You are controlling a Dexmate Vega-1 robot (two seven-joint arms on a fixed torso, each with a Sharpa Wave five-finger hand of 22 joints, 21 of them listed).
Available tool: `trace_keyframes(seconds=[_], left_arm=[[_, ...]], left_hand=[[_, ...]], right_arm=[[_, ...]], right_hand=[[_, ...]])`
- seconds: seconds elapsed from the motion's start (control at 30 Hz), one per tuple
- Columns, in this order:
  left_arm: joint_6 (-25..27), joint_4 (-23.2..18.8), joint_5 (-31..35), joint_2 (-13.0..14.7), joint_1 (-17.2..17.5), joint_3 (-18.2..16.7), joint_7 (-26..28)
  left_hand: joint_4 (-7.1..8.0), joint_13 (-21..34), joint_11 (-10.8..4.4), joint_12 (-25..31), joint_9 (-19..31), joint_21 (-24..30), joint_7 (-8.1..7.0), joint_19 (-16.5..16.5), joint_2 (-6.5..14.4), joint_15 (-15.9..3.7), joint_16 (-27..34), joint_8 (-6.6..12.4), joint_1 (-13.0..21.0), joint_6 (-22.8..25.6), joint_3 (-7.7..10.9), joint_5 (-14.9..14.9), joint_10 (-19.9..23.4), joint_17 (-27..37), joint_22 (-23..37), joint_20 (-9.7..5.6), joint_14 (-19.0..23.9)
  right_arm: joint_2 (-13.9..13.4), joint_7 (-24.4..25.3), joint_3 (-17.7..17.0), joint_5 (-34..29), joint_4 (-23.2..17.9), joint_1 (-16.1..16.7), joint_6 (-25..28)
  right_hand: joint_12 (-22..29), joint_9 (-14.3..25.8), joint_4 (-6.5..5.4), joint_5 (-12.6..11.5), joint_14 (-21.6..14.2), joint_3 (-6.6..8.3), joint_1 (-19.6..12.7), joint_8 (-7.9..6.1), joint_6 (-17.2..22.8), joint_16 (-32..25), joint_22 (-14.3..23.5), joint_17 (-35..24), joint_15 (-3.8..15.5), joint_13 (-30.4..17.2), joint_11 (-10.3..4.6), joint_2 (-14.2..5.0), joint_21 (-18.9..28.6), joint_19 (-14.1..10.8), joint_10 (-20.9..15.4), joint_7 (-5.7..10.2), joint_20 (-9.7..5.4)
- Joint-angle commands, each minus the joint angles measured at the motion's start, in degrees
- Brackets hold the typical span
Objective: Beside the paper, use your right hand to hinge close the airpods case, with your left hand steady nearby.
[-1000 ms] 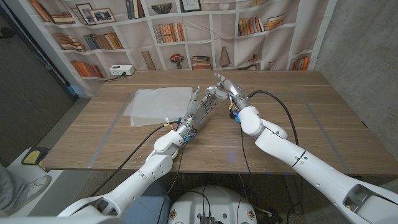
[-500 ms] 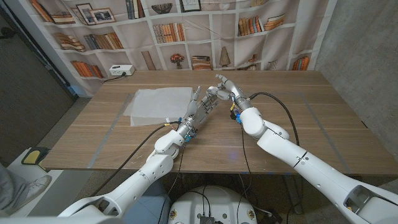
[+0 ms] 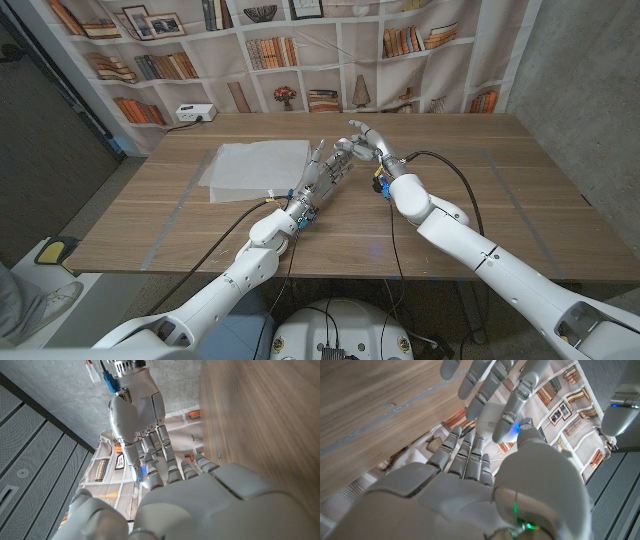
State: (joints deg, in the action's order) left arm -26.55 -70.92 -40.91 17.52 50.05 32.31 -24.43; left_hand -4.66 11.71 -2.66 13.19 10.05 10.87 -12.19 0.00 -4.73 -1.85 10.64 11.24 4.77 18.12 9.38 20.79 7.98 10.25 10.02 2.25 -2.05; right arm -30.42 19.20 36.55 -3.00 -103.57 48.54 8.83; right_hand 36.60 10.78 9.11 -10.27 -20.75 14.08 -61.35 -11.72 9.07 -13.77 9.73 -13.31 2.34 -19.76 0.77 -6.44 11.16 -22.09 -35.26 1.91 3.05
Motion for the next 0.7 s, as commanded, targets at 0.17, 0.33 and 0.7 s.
trace_keyframes(seconds=[0.17,0.33,0.7], left_arm=[[0.56,-0.94,0.48,0.61,0.44,0.33,0.21],[1.16,-1.08,0.65,1.21,0.47,0.51,0.02],[1.78,-1.29,0.48,2.49,0.61,0.55,-1.3]], left_hand=[[0.08,0.2,0.14,0.26,0.15,0.23,0.02,0.23,0.2,0.2,0.23,0.23,0.34,0.42,-0.44,0.64,0.1,0.29,0.06,0.22,-0.01],[0.18,0.2,0.13,0.31,0.16,0.21,0.56,0.17,0.25,0.19,0.23,0.54,0.31,1.61,-0.69,0.8,0.22,0.29,0.07,0.24,0.02],[2.1,0.28,-0.11,2.32,1.02,0.21,13.89,0.04,2.01,0.38,0.51,9.85,0.26,37.95,-5.22,2.42,6.42,0.31,0.07,0.54,0.93]], right_arm=[[1.69,5.07,-1.72,0.22,1.78,2.25,-6.8],[2.82,6.5,-2.38,0.73,3.03,2.86,-10.32],[4.51,6.32,-4.02,3.75,4.34,3.26,-13.99]], right_hand=[[2.99,0.14,0.86,-0.57,-4.2,1.2,-4.88,-1.07,4.4,-1.66,0.16,-0.27,9.15,-1.0,-10.79,-1.17,0.48,-1.65,-13.44,1.81,-1.16],[3.36,0.13,0.53,-0.5,-4.8,1.09,-5.35,-1.01,5.11,-2.04,0.17,-0.57,9.59,-1.07,-11.78,-1.28,0.39,-1.64,-13.99,1.99,-1.27],[3.77,0.13,0.36,-0.45,-5.47,0.95,-6.23,-1.02,6.46,-2.58,0.19,-1.1,9.9,-0.86,-12.5,-1.4,0.2,-1.32,-15.05,2.42,-1.36]])
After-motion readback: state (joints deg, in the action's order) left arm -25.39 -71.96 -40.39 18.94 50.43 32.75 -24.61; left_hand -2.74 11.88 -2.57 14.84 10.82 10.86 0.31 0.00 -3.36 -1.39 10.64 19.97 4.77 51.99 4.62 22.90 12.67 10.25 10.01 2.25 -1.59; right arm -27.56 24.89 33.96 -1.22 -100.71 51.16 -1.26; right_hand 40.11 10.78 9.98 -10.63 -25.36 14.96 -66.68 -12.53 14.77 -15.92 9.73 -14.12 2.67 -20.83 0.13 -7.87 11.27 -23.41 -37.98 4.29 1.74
